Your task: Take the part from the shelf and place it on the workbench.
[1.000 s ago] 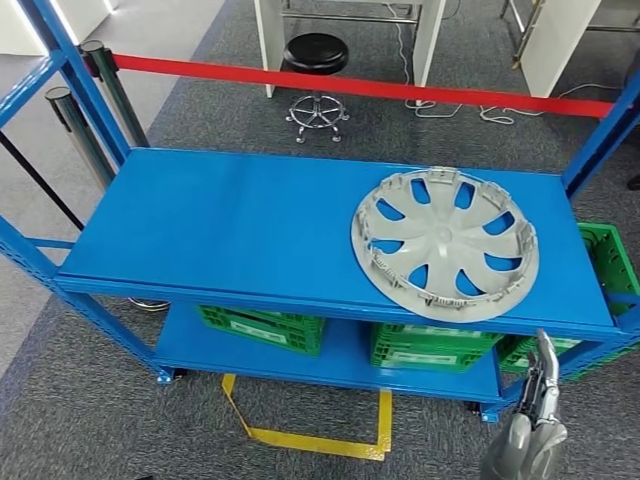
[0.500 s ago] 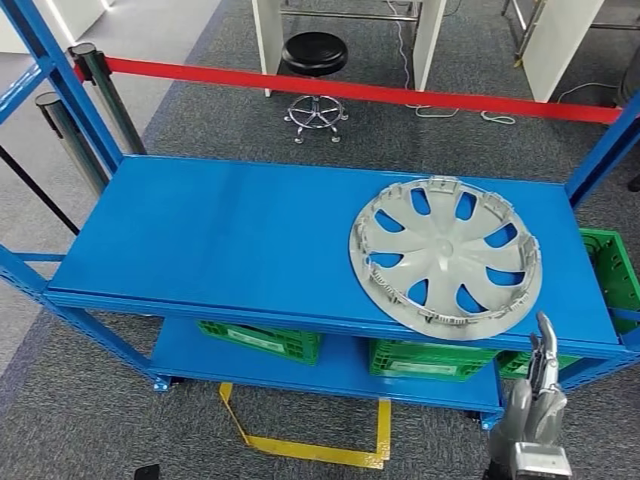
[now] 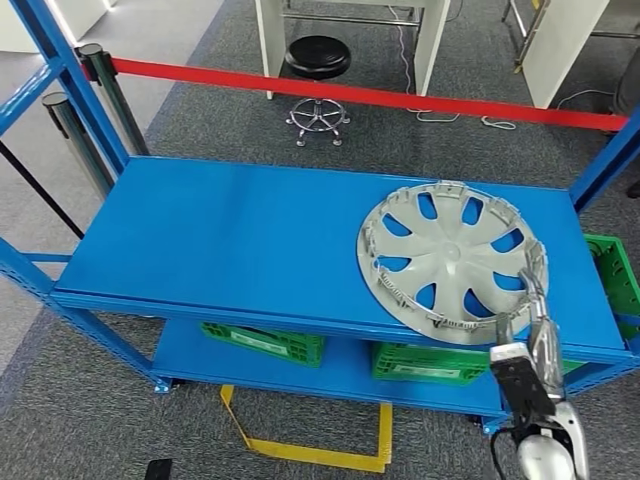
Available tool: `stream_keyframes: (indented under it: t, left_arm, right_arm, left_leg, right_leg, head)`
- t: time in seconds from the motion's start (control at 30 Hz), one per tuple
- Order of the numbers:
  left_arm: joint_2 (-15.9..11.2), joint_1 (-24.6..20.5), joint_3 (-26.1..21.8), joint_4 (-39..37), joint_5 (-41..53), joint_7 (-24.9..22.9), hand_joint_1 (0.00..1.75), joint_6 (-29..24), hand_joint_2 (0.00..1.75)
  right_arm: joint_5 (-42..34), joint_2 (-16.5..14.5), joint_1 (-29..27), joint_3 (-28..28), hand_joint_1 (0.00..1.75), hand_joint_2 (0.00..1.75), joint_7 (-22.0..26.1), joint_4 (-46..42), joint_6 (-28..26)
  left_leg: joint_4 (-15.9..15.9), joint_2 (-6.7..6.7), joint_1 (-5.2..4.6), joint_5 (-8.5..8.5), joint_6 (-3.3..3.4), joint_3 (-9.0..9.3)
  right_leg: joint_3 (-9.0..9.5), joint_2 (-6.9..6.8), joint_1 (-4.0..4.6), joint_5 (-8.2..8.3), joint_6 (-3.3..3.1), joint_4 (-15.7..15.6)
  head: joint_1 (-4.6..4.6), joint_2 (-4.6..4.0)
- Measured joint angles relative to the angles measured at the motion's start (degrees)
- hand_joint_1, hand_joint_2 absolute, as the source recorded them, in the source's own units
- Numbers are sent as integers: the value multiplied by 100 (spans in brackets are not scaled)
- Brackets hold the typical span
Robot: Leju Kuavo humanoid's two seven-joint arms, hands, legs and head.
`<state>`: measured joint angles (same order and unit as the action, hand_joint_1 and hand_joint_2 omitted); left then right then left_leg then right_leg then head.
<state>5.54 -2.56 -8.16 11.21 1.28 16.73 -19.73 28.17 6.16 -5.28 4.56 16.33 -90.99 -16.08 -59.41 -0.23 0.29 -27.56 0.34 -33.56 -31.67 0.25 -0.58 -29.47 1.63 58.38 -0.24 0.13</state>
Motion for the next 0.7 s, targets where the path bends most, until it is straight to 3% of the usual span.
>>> stream_keyframes:
  t: [0.07,0.17,0.23,0.27,0.33,0.4,0.5,0.57,0.63,0.7]
  left_arm:
    - [-8,-12,37,0,53,-3,0,32,0]
    - [-10,-34,90,0,132,-4,0,79,0]
    - [-10,-37,114,0,173,-13,0,114,0]
    - [-9,-40,125,0,184,-20,0,125,0]
    - [-6,-42,145,0,204,-36,0,142,0]
    - [-4,-45,169,0,232,-63,0,165,0]
    - [-3,-44,216,0,280,-98,0,198,0]
    - [-2,-54,233,0,299,-103,0,209,0]
    - [-3,-67,236,0,307,-104,0,211,0]
    - [-2,-62,237,0,312,-110,0,213,0]
  right_arm:
    - [195,149,273,-24,0,0,-70,268,113]
    - [455,345,689,-123,0,0,-79,730,353]
    - [561,460,877,-287,0,0,-42,1003,664]
    - [589,517,938,-380,0,0,-24,1103,796]
    - [655,618,1047,-540,0,0,-3,1240,996]
    - [750,737,1165,-713,0,0,-2,1330,1229]
    - [815,930,1286,-1063,0,0,-22,1414,1603]
    - [813,1012,1366,-1252,0,0,-43,1453,1725]
    - [812,1063,1449,-1373,0,0,-59,1481,1765]
    - [826,1100,1493,-1464,0,0,-80,1512,1785]
  left_leg:
    - [44,3,10,30,80,9]
    - [62,7,6,44,149,7]
    - [60,8,-3,41,154,12]
    - [59,3,-5,39,156,19]
    - [54,-12,-6,27,146,36]
    - [31,-24,-28,16,107,18]
    - [21,-26,-42,29,35,-17]
    - [-75,-21,-36,-56,-26,-43]
    - [-589,-15,-22,-347,-83,-263]
    - [-1344,-12,-11,-658,-110,-617]
  right_leg:
    - [-81,-8,-13,-105,50,134]
    - [-563,-15,-18,-563,92,1112]
    - [-829,-17,-17,-653,105,1597]
    - [-814,-17,-18,-528,103,1520]
    - [-527,-21,-21,-104,87,834]
    - [-229,-19,-11,127,58,207]
    - [-152,5,1,116,-10,43]
    - [-136,4,-19,130,-70,22]
    - [-121,-13,-34,133,-127,9]
    - [-118,-27,-32,126,-153,10]
  head:
    - [10,1]
    - [40,0]
    - [40,0]
    - [41,0]
    - [42,1]
    - [39,1]
    - [27,1]
    - [18,0]
    - [2,0]
    - [-4,-1]
